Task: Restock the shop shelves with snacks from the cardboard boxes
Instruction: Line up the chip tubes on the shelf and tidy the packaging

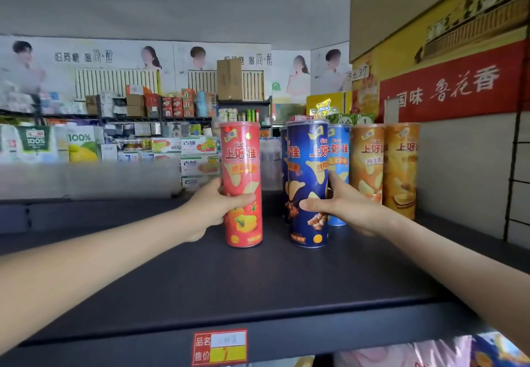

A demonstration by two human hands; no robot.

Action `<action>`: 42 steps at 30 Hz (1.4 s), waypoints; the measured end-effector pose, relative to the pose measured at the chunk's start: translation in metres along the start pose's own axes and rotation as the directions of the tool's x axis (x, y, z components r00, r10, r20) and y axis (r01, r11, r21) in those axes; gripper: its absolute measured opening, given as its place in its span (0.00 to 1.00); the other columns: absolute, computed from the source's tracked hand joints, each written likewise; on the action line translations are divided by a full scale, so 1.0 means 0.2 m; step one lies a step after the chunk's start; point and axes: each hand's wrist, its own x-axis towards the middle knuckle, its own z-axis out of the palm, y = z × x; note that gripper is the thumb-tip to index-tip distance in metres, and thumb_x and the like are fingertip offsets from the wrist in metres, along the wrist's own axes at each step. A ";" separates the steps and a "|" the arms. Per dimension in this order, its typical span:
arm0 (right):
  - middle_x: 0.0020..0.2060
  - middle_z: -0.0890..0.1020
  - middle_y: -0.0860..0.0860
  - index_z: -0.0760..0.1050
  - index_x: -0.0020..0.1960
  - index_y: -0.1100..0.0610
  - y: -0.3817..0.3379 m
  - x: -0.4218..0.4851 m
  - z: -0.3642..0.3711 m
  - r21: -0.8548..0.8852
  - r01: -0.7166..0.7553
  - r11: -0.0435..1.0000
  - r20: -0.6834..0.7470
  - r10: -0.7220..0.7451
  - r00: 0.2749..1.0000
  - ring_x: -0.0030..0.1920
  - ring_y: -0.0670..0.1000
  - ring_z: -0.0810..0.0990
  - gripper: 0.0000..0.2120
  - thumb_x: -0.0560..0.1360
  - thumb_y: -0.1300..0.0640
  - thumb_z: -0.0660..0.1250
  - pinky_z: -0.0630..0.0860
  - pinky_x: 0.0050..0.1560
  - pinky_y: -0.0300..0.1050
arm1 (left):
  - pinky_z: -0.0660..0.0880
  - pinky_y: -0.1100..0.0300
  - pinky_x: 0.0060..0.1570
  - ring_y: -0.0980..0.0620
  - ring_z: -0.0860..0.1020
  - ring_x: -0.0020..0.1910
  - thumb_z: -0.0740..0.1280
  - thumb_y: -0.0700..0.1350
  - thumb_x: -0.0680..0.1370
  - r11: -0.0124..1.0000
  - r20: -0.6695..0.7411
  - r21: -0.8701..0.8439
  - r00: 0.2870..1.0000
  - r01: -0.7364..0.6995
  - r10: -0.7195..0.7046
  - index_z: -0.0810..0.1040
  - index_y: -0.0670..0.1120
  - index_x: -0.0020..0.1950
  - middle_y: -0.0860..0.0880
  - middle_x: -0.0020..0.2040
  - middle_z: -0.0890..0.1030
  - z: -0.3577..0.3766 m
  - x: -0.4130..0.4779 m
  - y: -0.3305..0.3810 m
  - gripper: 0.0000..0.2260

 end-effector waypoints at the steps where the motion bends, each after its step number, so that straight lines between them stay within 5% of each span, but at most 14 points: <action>1: 0.51 0.82 0.46 0.67 0.60 0.52 0.00 0.01 0.00 -0.005 -0.006 1.000 -0.013 0.006 1.000 0.45 0.39 0.83 0.23 0.72 0.65 0.73 0.78 0.39 0.34 | 0.70 0.48 0.63 0.50 0.75 0.62 0.75 0.48 0.71 1.000 0.013 0.009 1.000 0.003 -0.003 0.68 0.53 0.69 0.54 0.63 0.77 0.00 0.01 0.00 0.29; 7: 0.51 0.81 0.47 0.66 0.59 0.53 0.01 0.04 0.03 -0.051 -0.024 0.998 -0.149 0.016 0.989 0.46 0.41 0.81 0.27 0.67 0.62 0.78 0.78 0.38 0.35 | 0.72 0.54 0.52 0.52 0.77 0.58 0.77 0.47 0.69 0.996 0.013 0.092 1.000 -0.009 0.007 0.71 0.56 0.60 0.54 0.59 0.78 0.01 0.05 -0.03 0.24; 11: 0.57 0.80 0.51 0.65 0.64 0.56 0.01 0.06 0.02 -0.102 -0.061 0.993 -0.185 0.041 0.982 0.55 0.49 0.80 0.37 0.61 0.57 0.82 0.80 0.53 0.47 | 0.72 0.54 0.51 0.51 0.76 0.57 0.77 0.46 0.69 0.995 0.012 0.101 1.000 -0.027 0.026 0.71 0.56 0.58 0.56 0.53 0.78 0.00 0.07 -0.04 0.22; 15: 0.55 0.80 0.47 0.64 0.64 0.53 -0.01 0.01 0.01 -0.127 -0.130 0.983 -0.086 0.120 0.989 0.51 0.44 0.80 0.31 0.68 0.62 0.77 0.78 0.40 0.35 | 0.73 0.56 0.49 0.52 0.77 0.56 0.78 0.47 0.68 0.995 -0.037 0.098 0.999 -0.018 0.022 0.72 0.54 0.60 0.55 0.55 0.79 -0.01 0.10 -0.05 0.24; 24: 0.43 0.81 0.41 0.70 0.49 0.47 -0.01 0.00 0.03 -0.155 -0.143 0.978 -0.087 0.131 0.988 0.39 0.38 0.80 0.16 0.71 0.61 0.75 0.73 0.29 0.31 | 0.73 0.54 0.53 0.50 0.76 0.58 0.78 0.47 0.69 0.997 -0.050 0.070 0.999 -0.015 0.018 0.71 0.49 0.66 0.51 0.61 0.78 0.04 0.26 -0.09 0.29; 29: 0.45 0.82 0.41 0.71 0.52 0.47 0.02 0.02 0.03 -0.152 -0.135 0.979 -0.066 0.126 0.990 0.41 0.38 0.81 0.18 0.70 0.61 0.75 0.75 0.32 0.31 | 0.73 0.53 0.57 0.50 0.74 0.58 0.77 0.49 0.69 0.988 -0.023 0.151 0.999 -0.022 0.026 0.67 0.47 0.67 0.50 0.61 0.76 0.07 0.36 -0.12 0.31; 35: 0.56 0.79 0.45 0.64 0.66 0.49 0.06 0.03 0.02 -0.185 -0.172 0.968 -0.032 0.169 0.985 0.56 0.46 0.78 0.36 0.65 0.62 0.79 0.78 0.51 0.40 | 0.74 0.52 0.61 0.50 0.75 0.60 0.78 0.44 0.68 0.961 0.052 0.268 0.997 -0.069 0.056 0.65 0.46 0.68 0.49 0.62 0.76 0.08 0.41 -0.16 0.34; 42: 0.50 0.79 0.41 0.67 0.54 0.45 0.06 0.03 0.07 -0.187 -0.133 0.973 -0.067 0.123 0.990 0.49 0.41 0.79 0.27 0.66 0.64 0.78 0.76 0.38 0.31 | 0.75 0.54 0.57 0.50 0.76 0.60 0.79 0.45 0.67 0.951 0.050 0.296 0.996 -0.087 0.076 0.65 0.45 0.68 0.48 0.62 0.76 0.12 0.44 -0.16 0.34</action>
